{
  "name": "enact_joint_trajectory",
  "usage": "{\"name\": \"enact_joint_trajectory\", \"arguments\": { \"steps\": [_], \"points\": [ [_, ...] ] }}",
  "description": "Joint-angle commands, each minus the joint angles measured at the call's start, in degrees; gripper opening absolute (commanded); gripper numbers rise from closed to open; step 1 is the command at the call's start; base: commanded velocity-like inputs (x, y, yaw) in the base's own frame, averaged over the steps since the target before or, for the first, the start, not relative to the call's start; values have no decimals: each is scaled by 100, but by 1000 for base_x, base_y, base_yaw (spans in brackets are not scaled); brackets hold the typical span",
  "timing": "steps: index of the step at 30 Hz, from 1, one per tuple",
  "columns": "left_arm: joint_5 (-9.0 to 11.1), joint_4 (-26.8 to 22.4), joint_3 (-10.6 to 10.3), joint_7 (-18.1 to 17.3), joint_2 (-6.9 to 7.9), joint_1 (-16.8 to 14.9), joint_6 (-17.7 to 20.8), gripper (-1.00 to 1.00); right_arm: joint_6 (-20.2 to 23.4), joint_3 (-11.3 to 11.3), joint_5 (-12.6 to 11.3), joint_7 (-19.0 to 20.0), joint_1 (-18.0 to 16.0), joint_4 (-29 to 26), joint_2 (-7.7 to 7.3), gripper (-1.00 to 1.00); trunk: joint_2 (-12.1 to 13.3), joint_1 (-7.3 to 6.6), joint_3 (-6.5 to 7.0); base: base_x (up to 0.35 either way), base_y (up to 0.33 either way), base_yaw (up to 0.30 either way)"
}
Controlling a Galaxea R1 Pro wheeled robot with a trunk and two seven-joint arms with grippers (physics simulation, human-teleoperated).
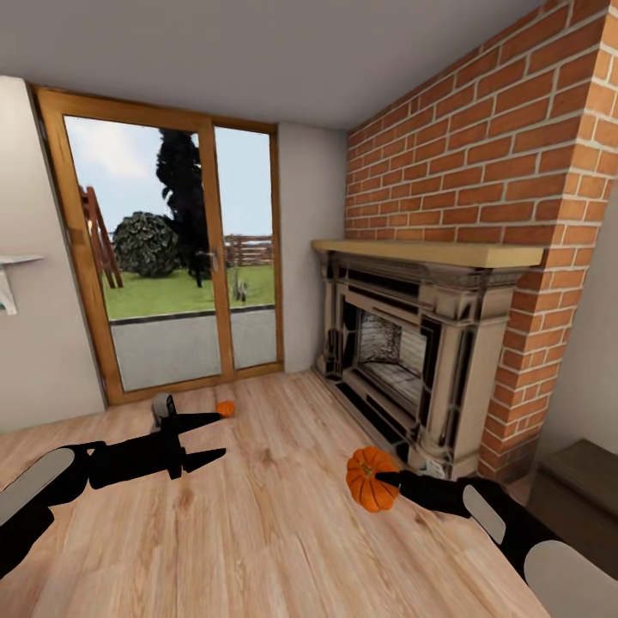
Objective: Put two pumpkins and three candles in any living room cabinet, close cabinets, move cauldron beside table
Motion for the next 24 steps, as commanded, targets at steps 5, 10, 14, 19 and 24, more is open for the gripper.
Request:
{"name": "enact_joint_trajectory", "arguments": {
  "steps": [5,10,14,19,24],
  "points": [
    [-34,6,-14,-59,4,-8,1,100,21,11,-77,19,-6,-17,-6,-100,-5,4,-25,320,110,71],
    [-34,6,-14,-59,4,-8,1,100,19,12,-77,30,-7,-18,-6,-100,-5,4,-27,321,104,25],
    [-34,6,-12,-59,4,-8,1,100,21,16,-77,12,-7,-18,-2,-100,-5,4,-27,322,104,220],
    [-34,6,-13,-59,4,-8,1,100,21,16,-77,5,-6,-18,-6,-100,-5,4,-27,321,111,277],
    [-41,6,-13,-59,4,-8,1,100,20,15,-77,15,-6,-18,-6,-100,-5,4,-27,326,69,281]
  ]
}}
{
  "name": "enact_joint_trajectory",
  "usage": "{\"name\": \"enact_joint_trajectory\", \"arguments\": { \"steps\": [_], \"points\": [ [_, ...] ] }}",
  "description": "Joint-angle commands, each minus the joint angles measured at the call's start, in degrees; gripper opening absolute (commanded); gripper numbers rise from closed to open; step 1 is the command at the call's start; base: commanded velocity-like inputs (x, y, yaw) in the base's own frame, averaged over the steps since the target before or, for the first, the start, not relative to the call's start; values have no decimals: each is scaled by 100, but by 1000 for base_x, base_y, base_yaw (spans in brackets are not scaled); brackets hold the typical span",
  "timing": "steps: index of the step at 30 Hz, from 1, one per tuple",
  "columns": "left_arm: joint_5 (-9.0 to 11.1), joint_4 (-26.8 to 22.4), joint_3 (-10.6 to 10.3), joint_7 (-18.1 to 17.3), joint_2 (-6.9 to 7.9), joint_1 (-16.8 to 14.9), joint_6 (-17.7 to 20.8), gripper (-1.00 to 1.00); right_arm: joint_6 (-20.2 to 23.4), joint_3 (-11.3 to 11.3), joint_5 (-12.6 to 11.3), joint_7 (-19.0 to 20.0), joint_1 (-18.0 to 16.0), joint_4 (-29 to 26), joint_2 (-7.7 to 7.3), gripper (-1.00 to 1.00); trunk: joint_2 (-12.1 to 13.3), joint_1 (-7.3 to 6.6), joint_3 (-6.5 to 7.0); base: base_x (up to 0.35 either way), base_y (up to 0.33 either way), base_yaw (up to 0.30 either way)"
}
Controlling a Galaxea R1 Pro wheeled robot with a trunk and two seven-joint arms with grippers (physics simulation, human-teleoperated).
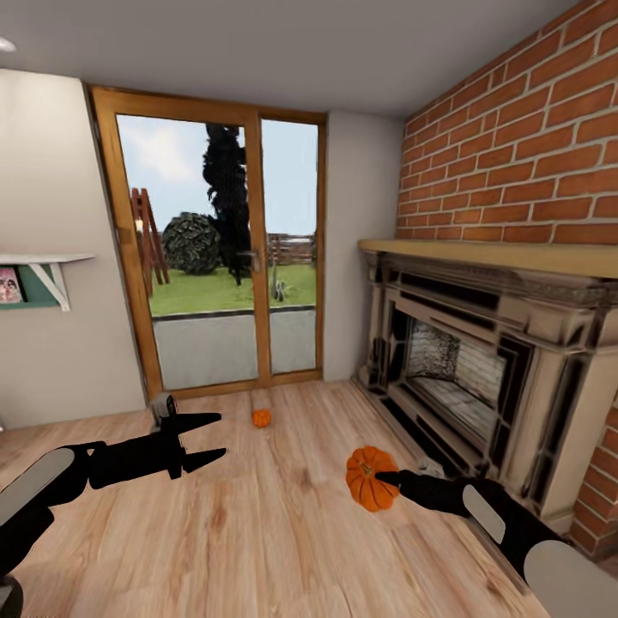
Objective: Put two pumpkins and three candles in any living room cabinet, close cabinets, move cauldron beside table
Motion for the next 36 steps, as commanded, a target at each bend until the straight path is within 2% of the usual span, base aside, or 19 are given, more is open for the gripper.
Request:
{"name": "enact_joint_trajectory", "arguments": {
  "steps": [1,12,27,36],
  "points": [
    [-39,6,-18,-58,4,-10,1,100,27,14,-74,4,-5,-10,-7,-100,-4,4,-9,332,12,238],
    [-34,6,-19,-58,4,-10,1,100,26,10,-74,-1,-5,-10,-7,-100,-4,4,-26,333,2,54],
    [-32,6,-16,-58,4,-10,1,100,27,17,-74,14,-4,-10,-4,-100,-4,4,-157,334,2,0],
    [-31,6,-14,-58,4,-10,1,100,21,18,-74,37,-5,-10,-7,-100,-4,4,-200,336,112,42]
  ]
}}
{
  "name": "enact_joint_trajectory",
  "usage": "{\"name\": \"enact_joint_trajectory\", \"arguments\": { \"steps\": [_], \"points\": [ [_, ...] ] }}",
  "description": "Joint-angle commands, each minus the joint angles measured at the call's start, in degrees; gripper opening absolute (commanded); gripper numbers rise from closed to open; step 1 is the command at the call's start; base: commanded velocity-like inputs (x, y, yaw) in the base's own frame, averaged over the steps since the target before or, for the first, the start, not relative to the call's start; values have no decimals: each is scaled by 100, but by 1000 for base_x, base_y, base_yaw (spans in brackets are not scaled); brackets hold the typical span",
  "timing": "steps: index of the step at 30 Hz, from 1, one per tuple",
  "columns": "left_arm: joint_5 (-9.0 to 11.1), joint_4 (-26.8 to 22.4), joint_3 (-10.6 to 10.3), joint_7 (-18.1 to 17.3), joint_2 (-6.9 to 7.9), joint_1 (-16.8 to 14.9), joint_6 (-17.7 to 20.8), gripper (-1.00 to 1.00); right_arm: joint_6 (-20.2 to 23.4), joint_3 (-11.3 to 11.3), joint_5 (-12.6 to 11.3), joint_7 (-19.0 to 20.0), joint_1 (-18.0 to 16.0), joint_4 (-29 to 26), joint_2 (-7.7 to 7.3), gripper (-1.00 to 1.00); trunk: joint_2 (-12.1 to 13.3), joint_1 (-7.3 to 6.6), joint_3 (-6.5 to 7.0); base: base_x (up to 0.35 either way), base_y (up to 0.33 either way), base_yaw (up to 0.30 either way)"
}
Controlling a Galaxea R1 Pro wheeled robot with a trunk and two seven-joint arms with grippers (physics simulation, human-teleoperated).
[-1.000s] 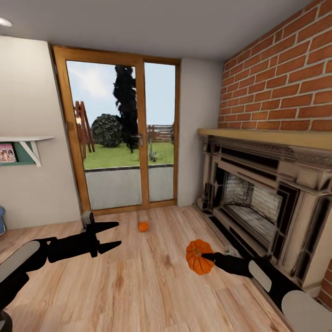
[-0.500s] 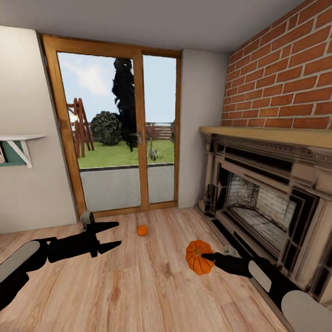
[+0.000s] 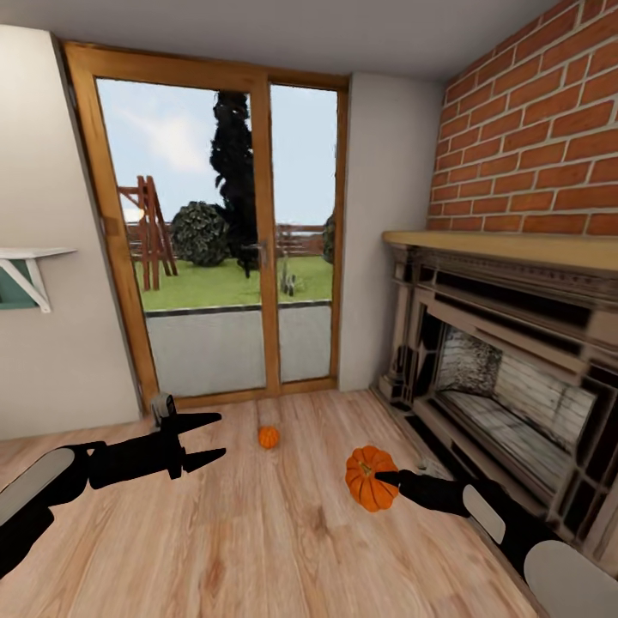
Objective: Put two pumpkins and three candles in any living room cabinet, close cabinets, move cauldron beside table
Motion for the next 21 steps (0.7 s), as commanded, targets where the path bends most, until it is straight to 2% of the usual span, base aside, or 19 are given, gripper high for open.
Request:
{"name": "enact_joint_trajectory", "arguments": {
  "steps": [1,8,21],
  "points": [
    [-37,6,-16,-59,4,-8,1,100,32,17,-79,-16,-6,-9,-5,-100,-4,4,-7,335,141,198],
    [-37,6,-17,-60,4,-8,1,100,30,14,-79,-18,-7,-9,-6,-100,-4,4,-8,335,144,211],
    [-37,6,-19,-59,4,-8,1,100,-115,19,-83,21,-7,-2,-15,-100,-4,4,-8,335,117,10]
  ]
}}
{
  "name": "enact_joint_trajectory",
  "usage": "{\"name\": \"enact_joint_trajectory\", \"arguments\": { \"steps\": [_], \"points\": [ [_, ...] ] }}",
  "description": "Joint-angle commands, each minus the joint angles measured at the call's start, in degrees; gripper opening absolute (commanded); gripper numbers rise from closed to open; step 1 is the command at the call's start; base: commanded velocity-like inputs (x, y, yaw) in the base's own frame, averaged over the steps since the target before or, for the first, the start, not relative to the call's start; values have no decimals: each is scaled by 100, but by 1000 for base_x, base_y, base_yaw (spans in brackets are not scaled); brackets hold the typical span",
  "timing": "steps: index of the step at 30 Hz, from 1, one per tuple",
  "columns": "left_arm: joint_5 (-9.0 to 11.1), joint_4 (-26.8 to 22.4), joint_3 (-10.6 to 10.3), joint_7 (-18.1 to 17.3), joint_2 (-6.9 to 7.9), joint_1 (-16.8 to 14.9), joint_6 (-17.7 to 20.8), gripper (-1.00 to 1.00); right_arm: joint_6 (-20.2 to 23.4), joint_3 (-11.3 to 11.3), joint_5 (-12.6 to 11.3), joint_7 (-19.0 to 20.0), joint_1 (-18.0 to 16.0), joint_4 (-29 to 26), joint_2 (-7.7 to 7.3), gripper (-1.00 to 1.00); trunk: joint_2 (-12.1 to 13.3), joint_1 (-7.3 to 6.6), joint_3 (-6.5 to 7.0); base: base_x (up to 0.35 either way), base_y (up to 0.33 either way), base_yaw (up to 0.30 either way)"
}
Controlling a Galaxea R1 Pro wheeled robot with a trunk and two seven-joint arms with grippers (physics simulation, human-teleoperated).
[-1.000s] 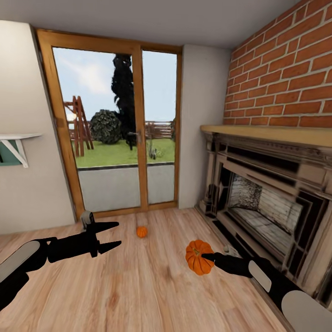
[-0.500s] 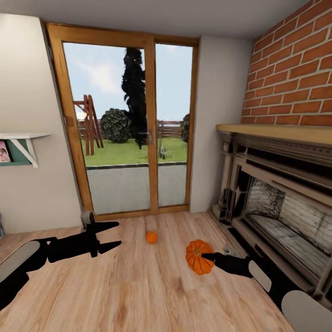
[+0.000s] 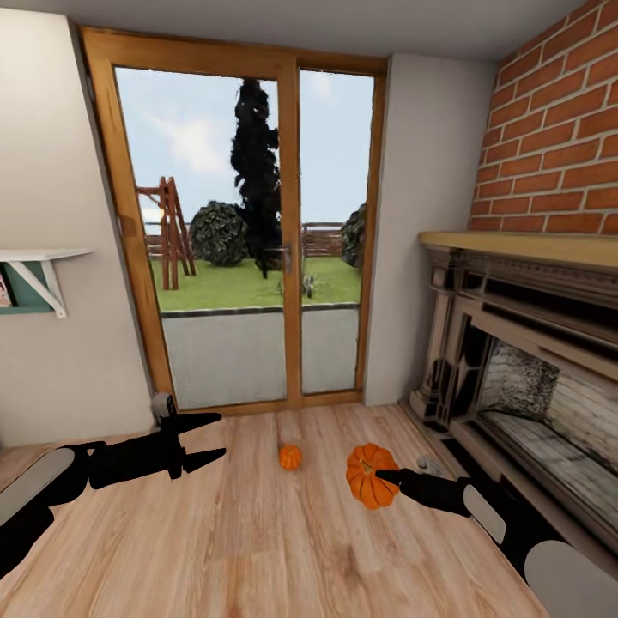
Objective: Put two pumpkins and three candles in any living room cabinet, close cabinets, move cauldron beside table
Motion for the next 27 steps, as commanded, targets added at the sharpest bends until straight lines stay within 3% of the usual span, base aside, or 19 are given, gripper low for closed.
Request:
{"name": "enact_joint_trajectory", "arguments": {
  "steps": [1,27],
  "points": [
    [-40,5,-12,-59,5,-7,1,100,30,20,-78,-9,-7,-8,-5,-100,-4,4,-7,335,109,0],
    [-40,5,-9,-59,5,-7,1,100,31,-11,-94,-55,-7,-7,2,-100,-4,4,-7,335,97,0]
  ]
}}
